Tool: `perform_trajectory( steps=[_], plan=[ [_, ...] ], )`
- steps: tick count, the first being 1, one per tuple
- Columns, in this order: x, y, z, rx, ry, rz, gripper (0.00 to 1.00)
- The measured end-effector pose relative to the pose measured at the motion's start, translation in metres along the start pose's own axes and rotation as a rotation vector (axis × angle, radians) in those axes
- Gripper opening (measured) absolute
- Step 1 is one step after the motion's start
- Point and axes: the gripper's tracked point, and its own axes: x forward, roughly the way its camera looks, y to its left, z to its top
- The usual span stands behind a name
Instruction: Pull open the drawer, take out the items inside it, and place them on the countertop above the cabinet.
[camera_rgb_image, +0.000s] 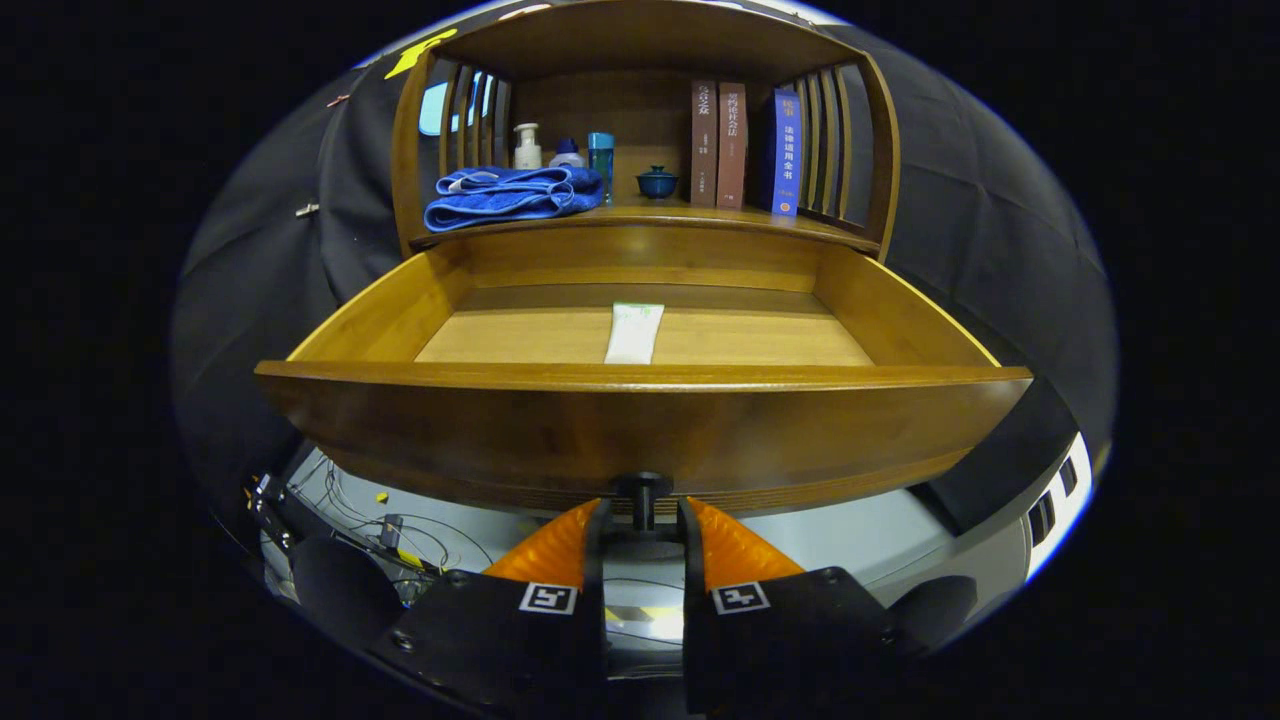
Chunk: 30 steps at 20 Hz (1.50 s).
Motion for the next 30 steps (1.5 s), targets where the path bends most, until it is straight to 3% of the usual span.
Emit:
perform_trajectory(
  steps=[3,6,9,12,16,23,30],
  plan=[
    [-0.004,-0.002,-0.003,-0.002,-0.001,-0.014,0.49],
    [-0.018,-0.003,-0.018,0.037,0.068,-0.025,1.00],
    [-0.044,0.005,0.007,0.069,0.022,-0.007,1.00],
    [-0.070,0.017,0.066,0.044,-0.069,0.025,1.00],
    [-0.057,0.023,0.139,0.050,-0.123,0.065,0.99],
    [0.024,0.013,0.191,0.135,0.016,0.060,1.00],
    [0.113,0.021,0.166,0.133,0.274,0.078,1.00]
  ],
)
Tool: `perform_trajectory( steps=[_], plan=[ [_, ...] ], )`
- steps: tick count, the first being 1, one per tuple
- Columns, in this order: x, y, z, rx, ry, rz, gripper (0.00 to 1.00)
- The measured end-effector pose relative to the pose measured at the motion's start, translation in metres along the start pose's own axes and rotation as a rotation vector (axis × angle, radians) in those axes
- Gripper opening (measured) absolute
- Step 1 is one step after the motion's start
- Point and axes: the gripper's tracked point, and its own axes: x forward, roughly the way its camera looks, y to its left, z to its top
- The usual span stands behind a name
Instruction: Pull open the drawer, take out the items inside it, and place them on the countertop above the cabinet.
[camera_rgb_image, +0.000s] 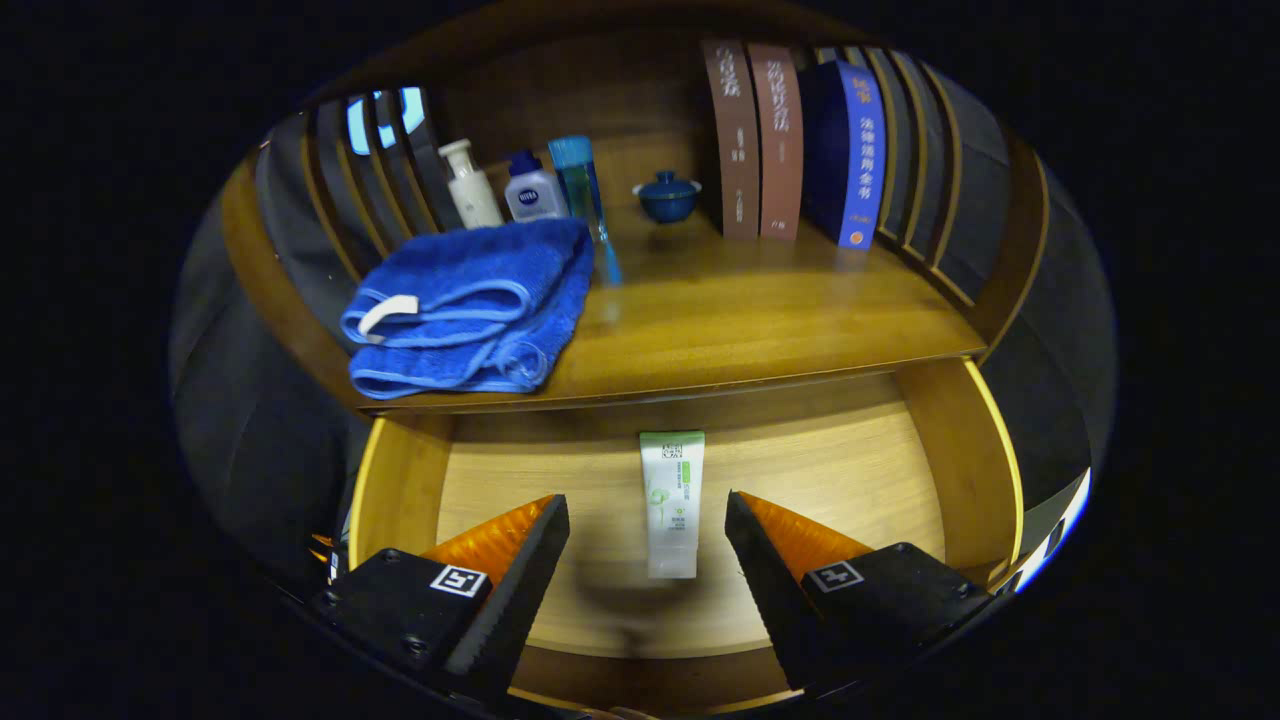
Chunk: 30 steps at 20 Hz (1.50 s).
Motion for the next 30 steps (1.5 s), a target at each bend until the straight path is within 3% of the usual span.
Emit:
perform_trajectory(
  steps=[7,10,14,20,21,24,29,30],
  plan=[
    [0.058,-0.010,-0.022,0.009,0.225,-0.030,0.99],
    [0.074,-0.020,-0.025,-0.017,0.253,-0.071,0.98],
    [0.083,-0.021,-0.034,-0.009,0.297,-0.060,0.98],
    [0.089,-0.020,-0.042,-0.029,0.324,-0.052,0.62],
    [0.093,-0.021,-0.045,-0.044,0.322,-0.053,0.63],
    [0.087,-0.017,-0.041,-0.067,0.319,-0.051,0.51],
    [0.088,-0.012,-0.035,-0.086,0.286,-0.048,0.51],
    [0.083,-0.014,-0.036,-0.093,0.284,-0.056,0.35]
  ],
)
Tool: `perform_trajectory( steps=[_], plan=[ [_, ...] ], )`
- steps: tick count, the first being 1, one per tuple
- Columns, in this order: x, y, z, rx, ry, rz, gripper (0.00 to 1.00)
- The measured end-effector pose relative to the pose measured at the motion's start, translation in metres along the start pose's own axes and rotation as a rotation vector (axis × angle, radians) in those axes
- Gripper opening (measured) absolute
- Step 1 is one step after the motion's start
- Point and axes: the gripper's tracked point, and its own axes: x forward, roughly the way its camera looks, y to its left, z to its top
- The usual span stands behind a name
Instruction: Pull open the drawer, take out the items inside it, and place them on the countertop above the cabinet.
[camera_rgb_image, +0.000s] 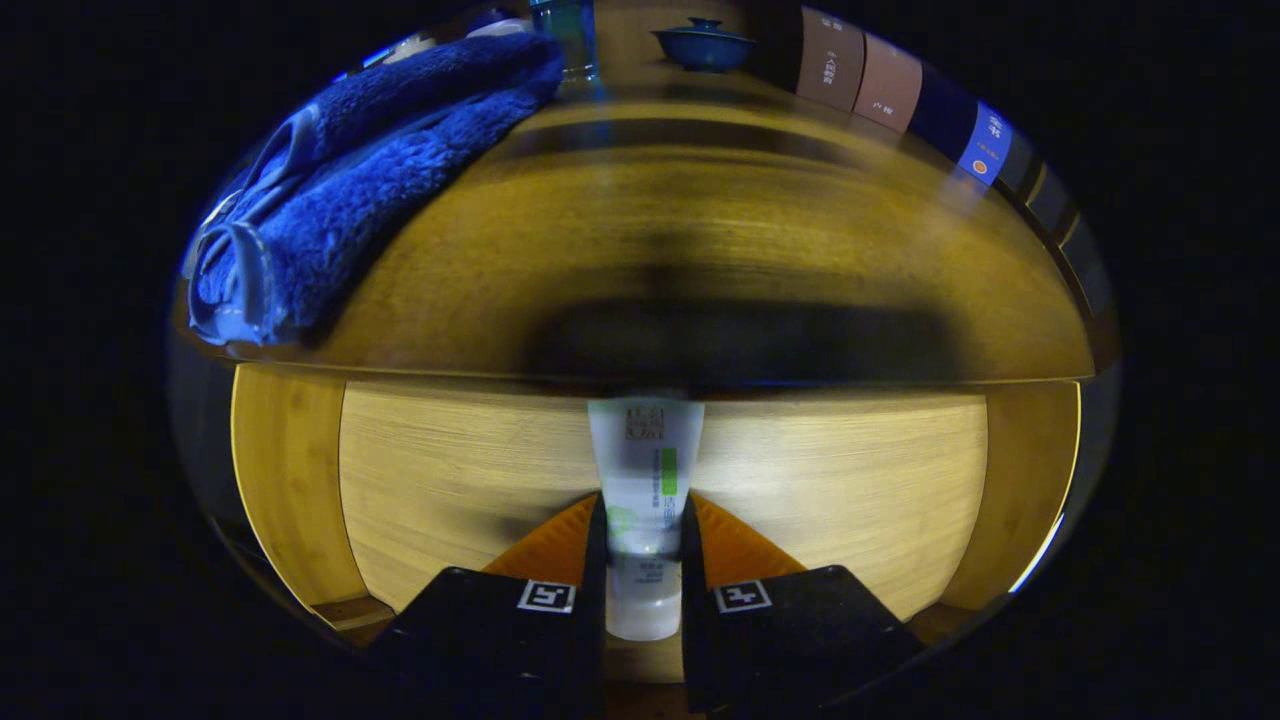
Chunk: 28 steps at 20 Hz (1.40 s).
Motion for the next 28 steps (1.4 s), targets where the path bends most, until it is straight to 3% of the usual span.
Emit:
perform_trajectory(
  steps=[5,10,17,24,28],
  plan=[
    [-0.021,0.010,-0.011,-0.010,0.000,0.055,0.35],
    [-0.081,0.017,-0.003,0.000,-0.116,0.118,0.35],
    [-0.152,0.003,0.055,0.007,-0.284,0.117,0.35],
    [-0.130,-0.011,0.144,0.049,-0.309,0.084,0.35],
    [-0.094,-0.013,0.181,0.068,-0.290,0.079,0.35]
  ],
)
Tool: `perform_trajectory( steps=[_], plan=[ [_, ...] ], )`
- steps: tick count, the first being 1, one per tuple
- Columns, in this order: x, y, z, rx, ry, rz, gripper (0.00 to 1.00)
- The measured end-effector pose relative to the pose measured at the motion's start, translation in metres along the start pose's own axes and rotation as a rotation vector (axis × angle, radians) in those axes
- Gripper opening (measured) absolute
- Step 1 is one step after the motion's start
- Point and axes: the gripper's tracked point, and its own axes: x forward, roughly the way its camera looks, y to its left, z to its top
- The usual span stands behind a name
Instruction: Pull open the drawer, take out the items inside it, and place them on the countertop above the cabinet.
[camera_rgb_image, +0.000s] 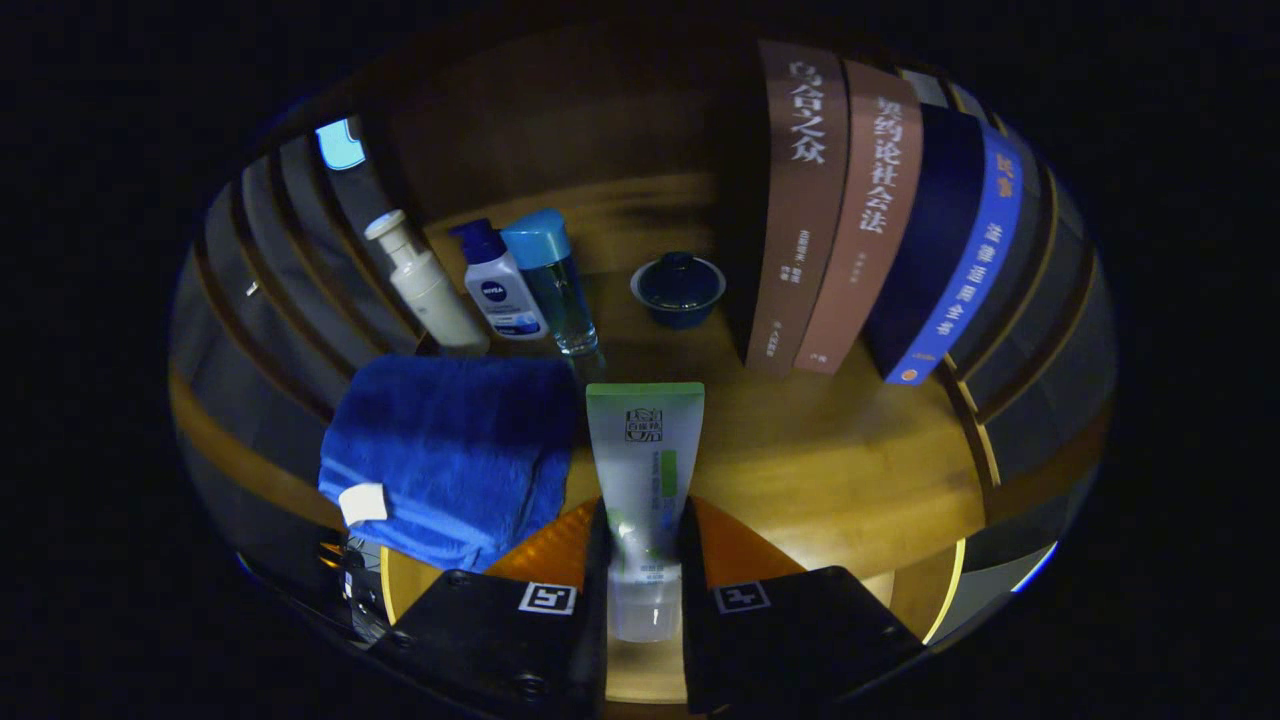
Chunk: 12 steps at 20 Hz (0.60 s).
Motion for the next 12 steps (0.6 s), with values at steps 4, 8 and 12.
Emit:
perform_trajectory(
  steps=[4,8,12],
  plan=[
    [0.026,-0.010,0.003,0.006,0.038,-0.037,0.35],
    [0.032,-0.013,0.002,0.005,0.050,-0.041,0.50],
    [0.024,-0.009,0.012,-0.015,0.029,-0.044,0.91]
  ],
)
